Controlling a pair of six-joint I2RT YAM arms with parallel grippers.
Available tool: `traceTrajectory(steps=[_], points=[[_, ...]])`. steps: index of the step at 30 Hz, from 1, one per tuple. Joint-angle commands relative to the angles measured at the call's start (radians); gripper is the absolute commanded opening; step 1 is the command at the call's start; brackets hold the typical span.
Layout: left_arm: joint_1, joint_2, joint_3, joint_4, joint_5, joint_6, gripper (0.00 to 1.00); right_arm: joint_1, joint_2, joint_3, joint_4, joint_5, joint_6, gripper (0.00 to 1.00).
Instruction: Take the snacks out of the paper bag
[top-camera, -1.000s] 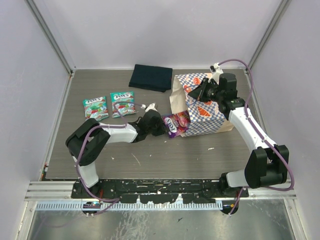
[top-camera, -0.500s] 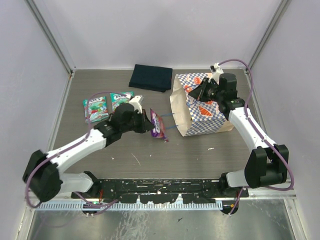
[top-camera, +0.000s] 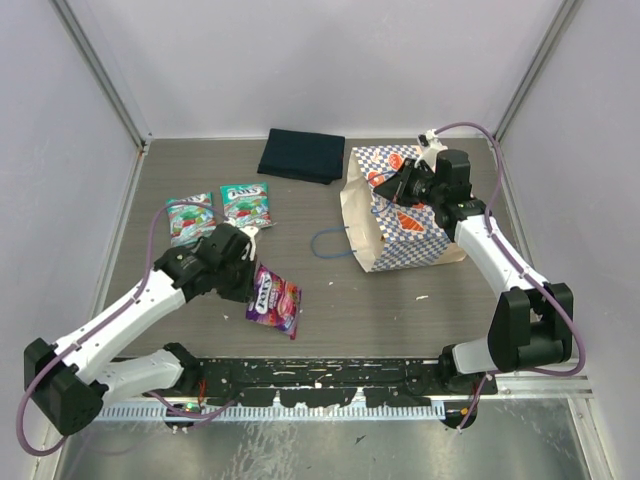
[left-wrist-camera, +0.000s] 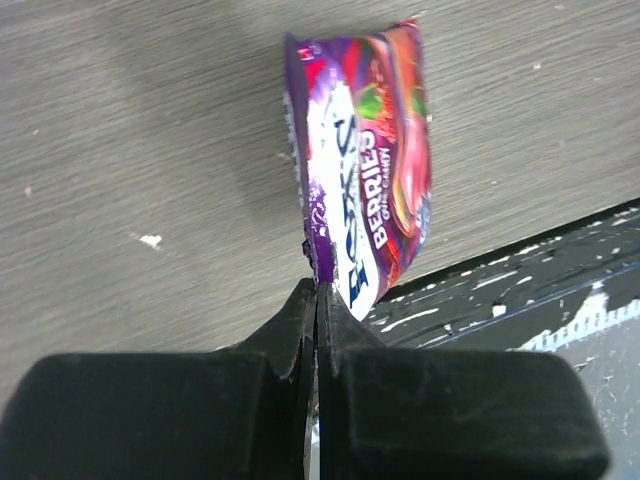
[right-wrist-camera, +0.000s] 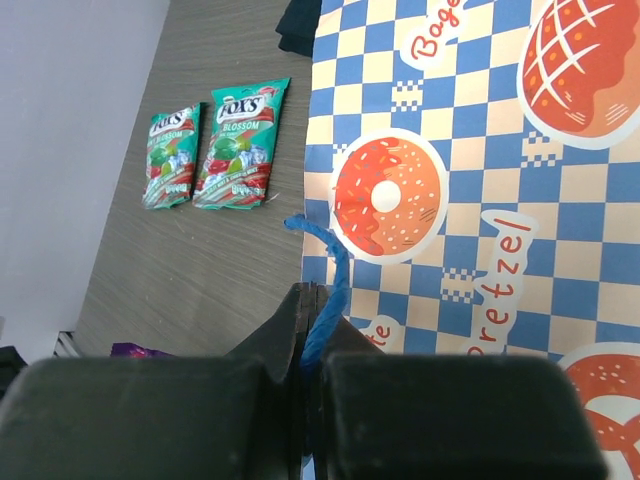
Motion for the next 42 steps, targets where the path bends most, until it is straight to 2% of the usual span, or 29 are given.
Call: traceTrajectory(steps=[1, 7, 8, 9, 11, 13, 14, 17, 20, 22, 27, 31, 33, 36, 42], points=[[0.034, 0.054, 0.099, -0.122, -0.052, 0.018, 0.0, -0.005, -0.017, 0.006, 0.074, -0.029, 0.01, 0.01], [0.126, 0.152, 0.168, -0.184, -0.109, 0.035, 0.0, -0.004, -0.033, -0.006, 0.082, -0.045, 0.025, 0.01], [0.14, 0.167, 0.181, -0.199, -0.121, 0.04, 0.08, -0.004, -0.035, -0.01, 0.086, -0.052, 0.029, 0.0], [0.152, 0.183, 0.193, -0.212, -0.136, 0.046, 0.22, -0.003, -0.037, -0.013, 0.087, -0.054, 0.03, 0.0], [0.161, 0.208, 0.227, -0.253, -0.207, 0.048, 0.6, -0.003, -0.041, -0.016, 0.088, -0.054, 0.031, 0.01], [0.164, 0.226, 0.262, -0.289, -0.299, 0.045, 0.89, -0.003, -0.043, -0.018, 0.088, -0.056, 0.03, 0.01], [0.165, 0.227, 0.282, -0.306, -0.34, 0.042, 1.0, -0.004, -0.043, -0.018, 0.09, -0.059, 0.031, 0.01], [0.164, 0.264, 0.359, -0.342, -0.44, 0.024, 0.98, -0.003, -0.042, -0.019, 0.092, -0.065, 0.034, 0.01], [0.148, 0.262, 0.4, -0.322, -0.436, -0.053, 0.98, -0.003, -0.043, -0.023, 0.095, -0.067, 0.037, 0.01], [0.094, 0.249, 0.379, -0.26, -0.436, -0.146, 0.98, -0.003, -0.04, -0.025, 0.098, -0.064, 0.038, 0.01], [-0.06, 0.189, 0.21, 0.018, -0.387, -0.43, 0.98, -0.003, -0.029, -0.029, 0.103, -0.061, 0.041, 0.01], [-0.095, 0.164, 0.074, 0.29, -0.353, -0.613, 0.98, -0.003, -0.015, -0.025, 0.107, -0.067, 0.045, 0.01], [-0.105, 0.186, 0.07, 0.347, -0.374, -0.627, 0.98, -0.004, -0.012, -0.025, 0.11, -0.067, 0.047, 0.01], [-0.116, 0.256, 0.098, 0.338, -0.431, -0.657, 0.98, -0.003, -0.008, -0.024, 0.11, -0.066, 0.046, 0.01], [-0.117, 0.403, 0.082, 0.396, -0.344, -0.695, 0.98, -0.003, 0.007, -0.023, 0.11, -0.062, 0.042, 0.0]])
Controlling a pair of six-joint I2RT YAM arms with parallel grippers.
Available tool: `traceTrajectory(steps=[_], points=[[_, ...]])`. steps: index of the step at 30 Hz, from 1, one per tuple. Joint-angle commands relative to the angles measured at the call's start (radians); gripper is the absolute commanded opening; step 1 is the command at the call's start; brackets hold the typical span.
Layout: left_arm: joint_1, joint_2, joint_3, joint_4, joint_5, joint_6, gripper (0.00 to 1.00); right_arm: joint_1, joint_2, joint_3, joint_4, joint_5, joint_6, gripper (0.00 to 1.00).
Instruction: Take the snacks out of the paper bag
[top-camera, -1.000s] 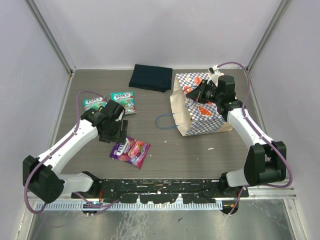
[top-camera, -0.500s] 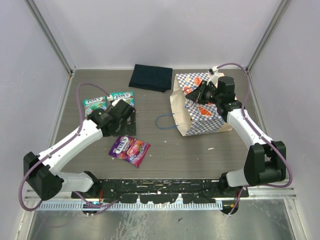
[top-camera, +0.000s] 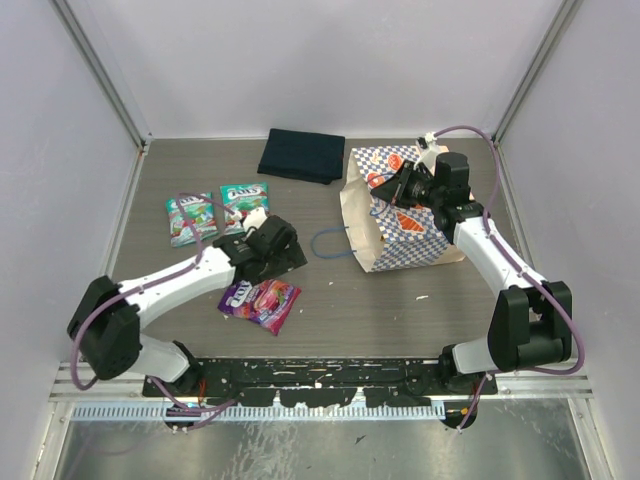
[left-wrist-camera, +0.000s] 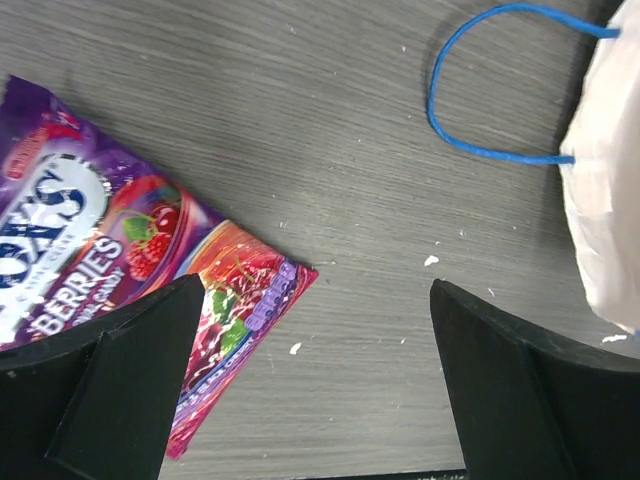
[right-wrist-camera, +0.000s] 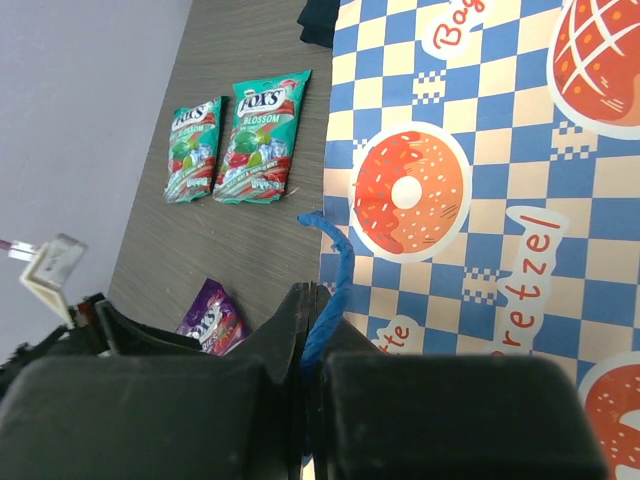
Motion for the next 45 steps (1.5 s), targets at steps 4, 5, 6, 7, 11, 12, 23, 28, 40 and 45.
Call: traceTrajectory(steps=[4, 5, 6, 7, 11, 12, 23, 28, 40, 45], points=[[-0.005, 0.105, -0.033, 0.127, 0.098, -0.083, 0.98, -0.003, 0.016, 0.013, 0.056, -0.012, -0.003, 0.01], [-0.004, 0.105, -0.045, 0.123, 0.104, -0.085, 0.98, -0.003, 0.019, 0.015, 0.055, -0.012, -0.004, 0.01], [-0.005, 0.098, -0.058, 0.119, 0.107, -0.087, 0.98, -0.003, 0.022, 0.015, 0.055, -0.012, -0.004, 0.01], [-0.003, 0.089, -0.077, 0.115, 0.11, -0.086, 0.98, -0.003, 0.024, 0.016, 0.055, -0.012, -0.004, 0.01], [-0.001, 0.039, -0.144, 0.103, 0.138, -0.005, 0.98, -0.004, 0.034, 0.015, 0.061, -0.014, -0.002, 0.01], [0.003, 0.031, -0.155, 0.083, 0.15, 0.017, 0.98, -0.004, 0.037, 0.015, 0.062, -0.015, -0.001, 0.01], [0.088, -0.054, -0.23, -0.116, 0.279, 0.145, 0.98, -0.003, 0.026, 0.008, 0.069, -0.021, 0.005, 0.01], [0.095, -0.133, -0.18, -0.212, 0.263, 0.183, 0.98, -0.004, 0.02, 0.007, 0.068, -0.027, 0.008, 0.01], [0.176, -0.25, -0.077, -0.387, 0.271, 0.232, 0.98, -0.003, 0.016, 0.001, 0.076, -0.037, 0.01, 0.0], [0.204, -0.252, -0.119, -0.355, 0.324, 0.166, 0.98, -0.003, 0.015, 0.0, 0.078, -0.038, 0.01, 0.01]])
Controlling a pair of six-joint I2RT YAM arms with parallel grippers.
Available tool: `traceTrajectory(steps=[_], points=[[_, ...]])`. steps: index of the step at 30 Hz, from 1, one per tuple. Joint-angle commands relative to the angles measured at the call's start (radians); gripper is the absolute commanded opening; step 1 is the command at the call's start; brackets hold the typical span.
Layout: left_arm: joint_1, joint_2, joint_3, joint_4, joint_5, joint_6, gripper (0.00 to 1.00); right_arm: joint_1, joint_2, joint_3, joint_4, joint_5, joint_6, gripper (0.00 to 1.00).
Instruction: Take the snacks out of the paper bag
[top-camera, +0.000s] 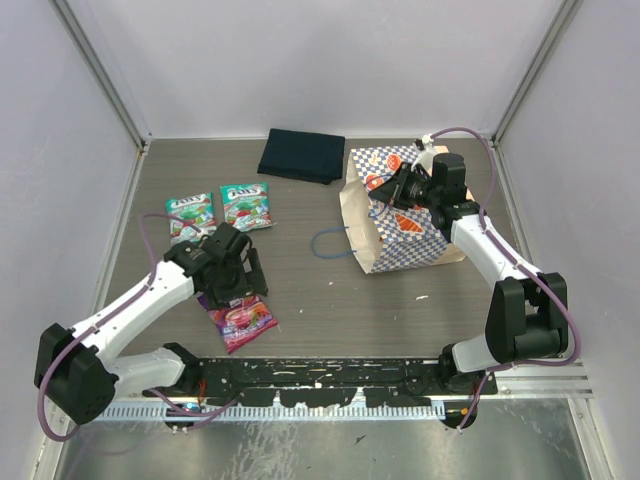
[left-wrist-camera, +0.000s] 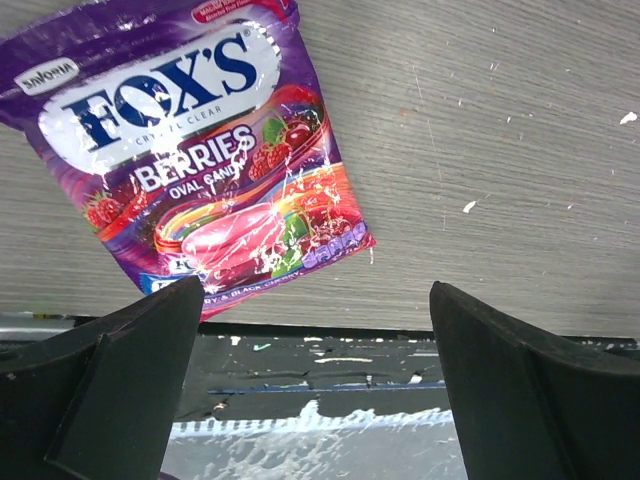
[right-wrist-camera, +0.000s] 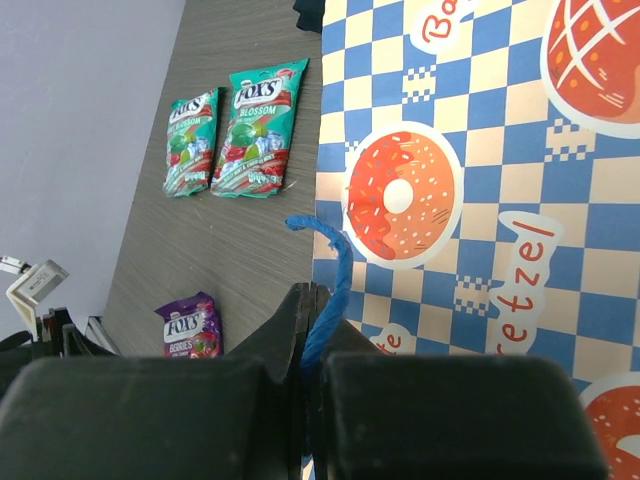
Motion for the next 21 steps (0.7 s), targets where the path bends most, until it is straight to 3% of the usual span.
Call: traceTrajectory(steps=[1, 12, 16, 21], points=[[0.011, -0.012, -0.028, 0.009, 0.053, -0.062, 0.98, -0.004, -0.029, 0.002, 0.059, -0.018, 0.004, 0.01], [0.047, 0.082, -0.129, 0.151, -0.044, -0.109, 0.98, -0.003, -0.014, -0.001, 0.065, -0.02, 0.003, 0.01], [0.123, 0.099, -0.167, 0.205, -0.022, -0.082, 0.98, -0.004, -0.016, -0.002, 0.065, -0.021, 0.001, 0.01], [0.268, 0.208, -0.146, 0.232, 0.111, 0.018, 0.98, -0.003, -0.028, -0.006, 0.065, -0.021, 0.001, 0.01]])
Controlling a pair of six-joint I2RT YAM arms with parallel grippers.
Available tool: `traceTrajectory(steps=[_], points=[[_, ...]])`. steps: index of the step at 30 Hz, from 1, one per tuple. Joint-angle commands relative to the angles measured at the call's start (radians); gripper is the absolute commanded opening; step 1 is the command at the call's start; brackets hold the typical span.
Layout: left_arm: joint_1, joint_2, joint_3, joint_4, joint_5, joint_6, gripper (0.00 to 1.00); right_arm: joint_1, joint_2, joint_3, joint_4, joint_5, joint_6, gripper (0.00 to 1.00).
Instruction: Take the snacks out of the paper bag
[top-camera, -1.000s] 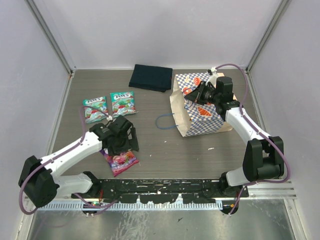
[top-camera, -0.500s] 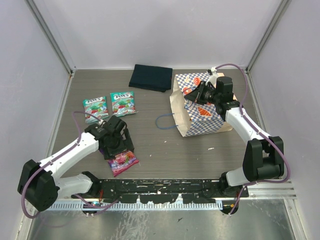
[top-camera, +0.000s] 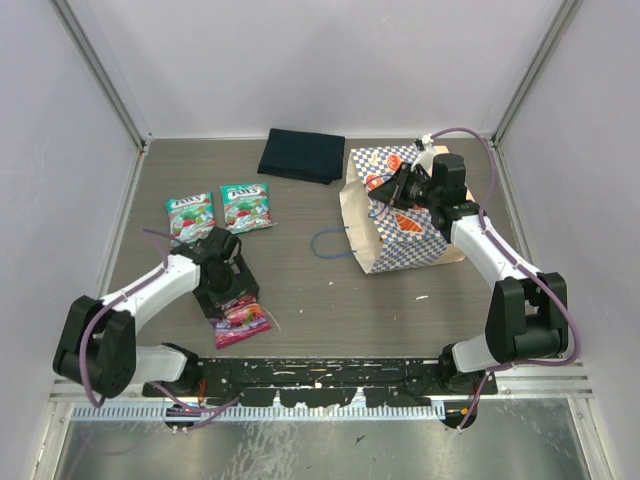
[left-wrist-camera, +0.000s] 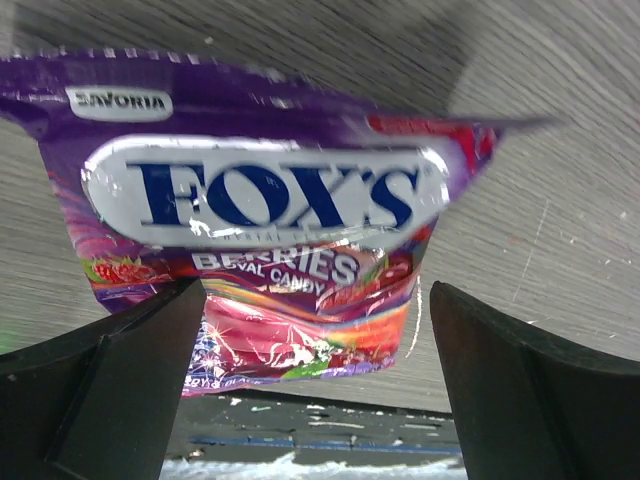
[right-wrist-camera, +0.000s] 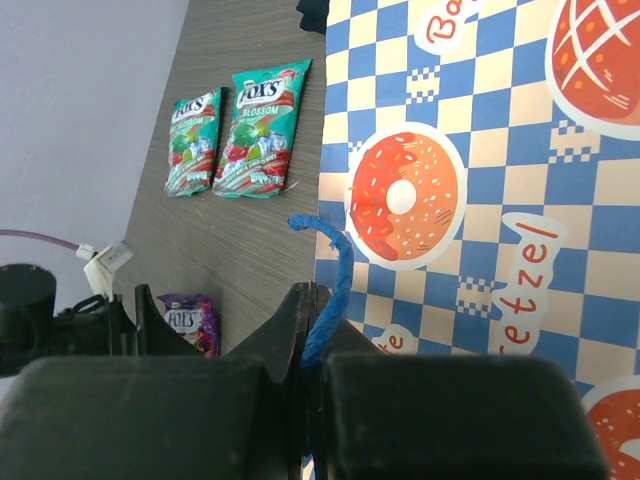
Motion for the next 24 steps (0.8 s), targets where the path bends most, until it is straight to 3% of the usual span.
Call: traceTrajectory(steps=[1, 11, 19, 24], points=[[0.11, 0.114, 0.035, 0.057, 0.099, 0.109, 0.98, -0.003, -0.032, -0.003, 0.052, -0.016, 0.0, 0.01], [0.265, 0.419, 0.215, -0.045, 0.188, 0.263, 0.99, -0.004, -0.059, -0.013, 0.05, -0.023, -0.002, 0.01], [0.296, 0.294, 0.32, -0.152, -0.079, 0.347, 0.98, -0.003, -0.05, -0.016, 0.066, -0.04, 0.009, 0.01], [0.35, 0.265, 0.327, -0.121, -0.108, 0.358, 0.98, -0.004, -0.054, -0.018, 0.072, -0.047, 0.014, 0.01]])
